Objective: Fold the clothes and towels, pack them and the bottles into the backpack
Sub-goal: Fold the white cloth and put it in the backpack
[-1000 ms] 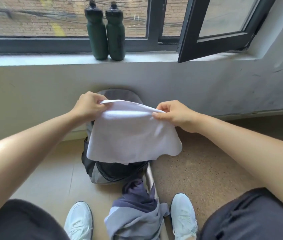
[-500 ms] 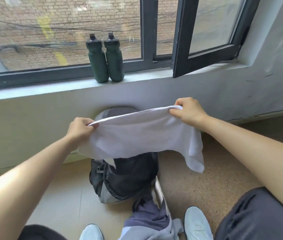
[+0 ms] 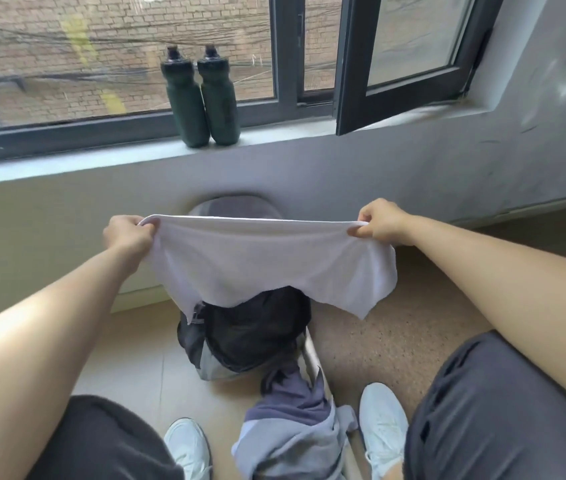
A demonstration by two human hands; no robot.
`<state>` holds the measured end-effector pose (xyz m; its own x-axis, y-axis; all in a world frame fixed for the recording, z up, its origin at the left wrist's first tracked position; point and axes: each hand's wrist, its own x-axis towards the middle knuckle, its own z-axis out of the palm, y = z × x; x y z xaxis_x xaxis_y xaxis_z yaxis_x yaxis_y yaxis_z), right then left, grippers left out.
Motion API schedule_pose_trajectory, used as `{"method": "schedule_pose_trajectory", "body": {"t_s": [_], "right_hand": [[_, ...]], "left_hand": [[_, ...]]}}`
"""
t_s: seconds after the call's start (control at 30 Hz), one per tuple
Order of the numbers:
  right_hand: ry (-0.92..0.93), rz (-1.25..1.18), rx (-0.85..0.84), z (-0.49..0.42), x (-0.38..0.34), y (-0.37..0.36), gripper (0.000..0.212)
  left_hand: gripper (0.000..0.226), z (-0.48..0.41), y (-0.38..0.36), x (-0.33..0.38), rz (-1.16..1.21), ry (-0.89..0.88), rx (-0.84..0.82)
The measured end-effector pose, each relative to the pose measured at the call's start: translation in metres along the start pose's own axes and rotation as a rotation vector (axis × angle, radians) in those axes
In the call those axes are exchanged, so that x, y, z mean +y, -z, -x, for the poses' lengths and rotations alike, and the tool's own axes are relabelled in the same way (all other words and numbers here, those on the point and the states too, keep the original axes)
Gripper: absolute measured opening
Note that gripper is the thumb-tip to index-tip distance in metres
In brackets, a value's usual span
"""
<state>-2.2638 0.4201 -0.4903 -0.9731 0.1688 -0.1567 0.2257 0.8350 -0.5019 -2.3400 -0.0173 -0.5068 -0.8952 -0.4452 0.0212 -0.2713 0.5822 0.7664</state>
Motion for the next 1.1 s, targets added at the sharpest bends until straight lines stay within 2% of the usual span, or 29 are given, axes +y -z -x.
{"method": "schedule_pose_trajectory", "body": {"t_s": [0.13,0.23,0.33,0.4,0.47,0.57,0.63,0.77,0.87,0.93,1.07,1.1], "right_hand": [[-0.040,0.043,-0.025,0.001,0.002,0.001,0.035],[-0.048,-0.001,-0.022,0.002,0.000,0.001,0.045],[-0.057,-0.239,-0.036,0.006,-0.017,-0.001,0.043],[-0.097,-0.437,-0.070,0.012,-0.037,-0.002,0.030],[-0.144,-0.642,-0.076,0.018,-0.058,-0.003,0.014],[-0.136,-0.915,-0.115,0.027,-0.082,-0.003,0.042],[-0.063,-0.976,-0.185,0.033,-0.093,-0.004,0.038],[0.113,-0.934,-0.295,0.046,-0.106,-0.007,0.029],[0.243,-0.856,-0.349,0.050,-0.106,-0.007,0.038],[0.349,-0.628,-0.230,0.053,-0.106,-0.009,0.035],[0.461,-0.286,0.104,0.053,-0.108,-0.017,0.012],[0.498,-0.137,0.190,0.051,-0.107,-0.019,0.015]], "left_hand": [[0.017,-0.001,0.004,0.007,0.123,0.061,0.083],[0.016,-0.001,0.007,0.009,0.186,0.077,0.086],[0.027,0.014,0.005,0.027,0.246,0.031,-0.070],[0.029,0.028,0.000,0.042,0.320,0.039,-0.215],[0.026,0.043,-0.003,0.060,0.433,0.108,-0.289],[0.030,0.061,-0.005,0.080,0.534,0.172,-0.381],[0.030,0.071,-0.007,0.086,0.558,0.157,-0.481],[0.042,0.085,-0.016,0.087,0.543,0.022,-0.687],[0.052,0.089,-0.027,0.085,0.551,-0.105,-0.810],[0.042,0.096,-0.031,0.086,0.567,-0.142,-0.838],[0.031,0.105,-0.034,0.086,0.551,-0.193,-0.929],[0.029,0.107,-0.034,0.086,0.536,-0.214,-0.950]]}}
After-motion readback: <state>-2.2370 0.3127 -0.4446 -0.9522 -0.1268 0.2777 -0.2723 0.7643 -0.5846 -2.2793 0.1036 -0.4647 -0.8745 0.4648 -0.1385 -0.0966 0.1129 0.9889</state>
